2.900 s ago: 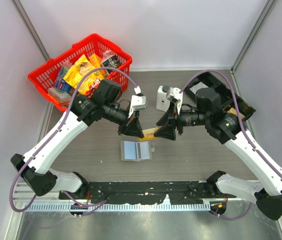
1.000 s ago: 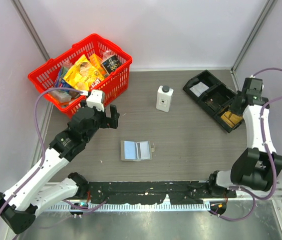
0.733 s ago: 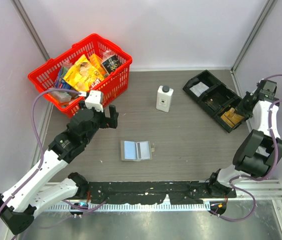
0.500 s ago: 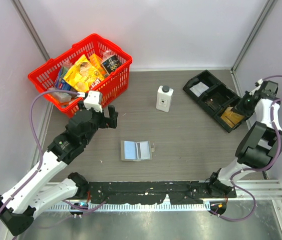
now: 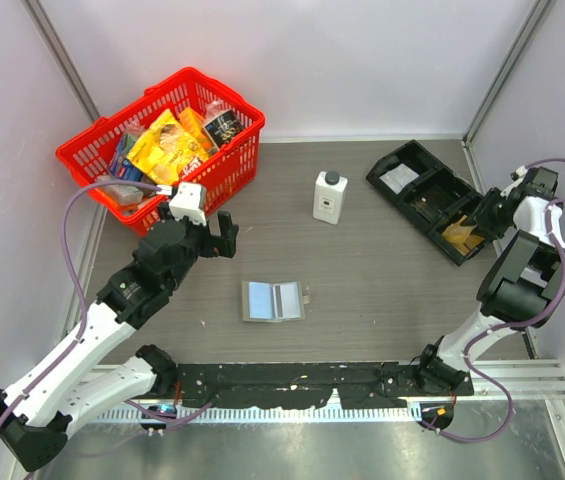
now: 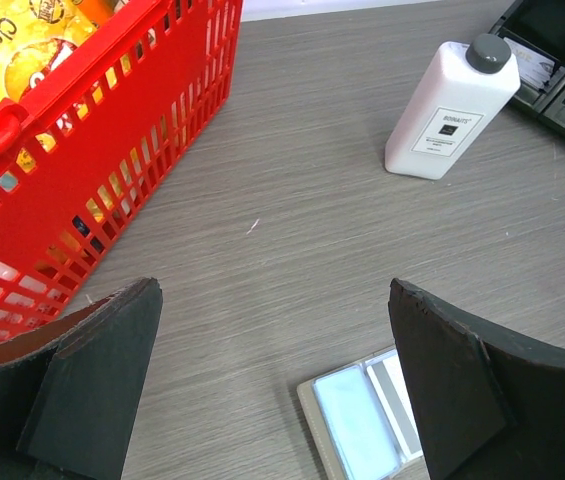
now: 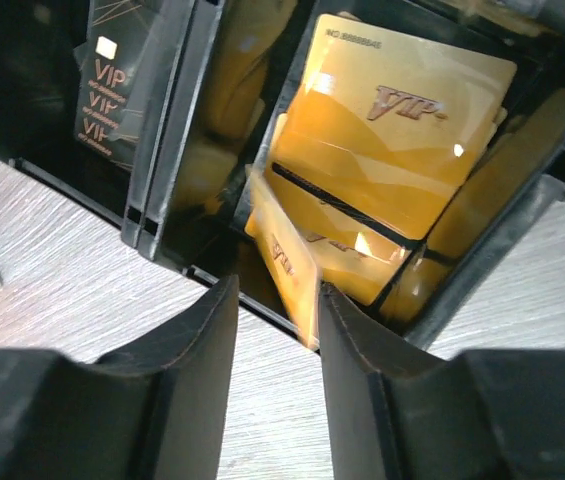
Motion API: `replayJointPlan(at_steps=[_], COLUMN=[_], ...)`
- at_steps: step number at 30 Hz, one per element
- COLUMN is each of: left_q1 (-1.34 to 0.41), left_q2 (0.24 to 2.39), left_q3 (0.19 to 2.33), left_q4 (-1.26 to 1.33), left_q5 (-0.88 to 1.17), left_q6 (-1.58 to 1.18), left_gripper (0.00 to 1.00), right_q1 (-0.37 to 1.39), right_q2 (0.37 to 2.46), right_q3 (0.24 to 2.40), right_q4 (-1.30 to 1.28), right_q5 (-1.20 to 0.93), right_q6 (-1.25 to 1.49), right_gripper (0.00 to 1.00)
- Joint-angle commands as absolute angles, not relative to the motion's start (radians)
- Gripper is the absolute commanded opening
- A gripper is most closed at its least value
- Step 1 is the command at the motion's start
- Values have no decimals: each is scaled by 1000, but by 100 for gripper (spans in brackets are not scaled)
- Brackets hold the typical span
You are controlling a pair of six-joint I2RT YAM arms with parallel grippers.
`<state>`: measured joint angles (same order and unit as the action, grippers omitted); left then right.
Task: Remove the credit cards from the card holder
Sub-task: Place the credit card in the storage box, then remove the credit card from the card holder.
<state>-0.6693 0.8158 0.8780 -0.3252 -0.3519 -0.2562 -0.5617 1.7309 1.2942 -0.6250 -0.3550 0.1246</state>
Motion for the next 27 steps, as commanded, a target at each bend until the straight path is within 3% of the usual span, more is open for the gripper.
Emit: replayJointPlan(at_steps=[1, 3, 9, 17, 27], left_q1=[-673, -672, -672, -672, -675], left_q2=[808, 811, 842, 928, 1015], left_q3=[868, 861, 851, 867, 818], left_q4=[-249, -233, -203, -280, -397], left_q5=[-338, -321, -281, -264, -81], left_q6=[-275, -291, -330, -412, -666], left_gripper=[100, 100, 100, 100, 100], right_q1=[-566, -566, -543, -228, 214], right_q2=[1666, 1626, 1484, 1290, 1068], right_q3=[1342, 1336, 1295, 1194, 862], right_q4=[-638, -638, -614, -574, -393], right_q5=[-246, -183, -158, -166, -190], right_q6=[124, 141, 192, 193, 386], right_gripper=[46, 54, 56, 56, 56])
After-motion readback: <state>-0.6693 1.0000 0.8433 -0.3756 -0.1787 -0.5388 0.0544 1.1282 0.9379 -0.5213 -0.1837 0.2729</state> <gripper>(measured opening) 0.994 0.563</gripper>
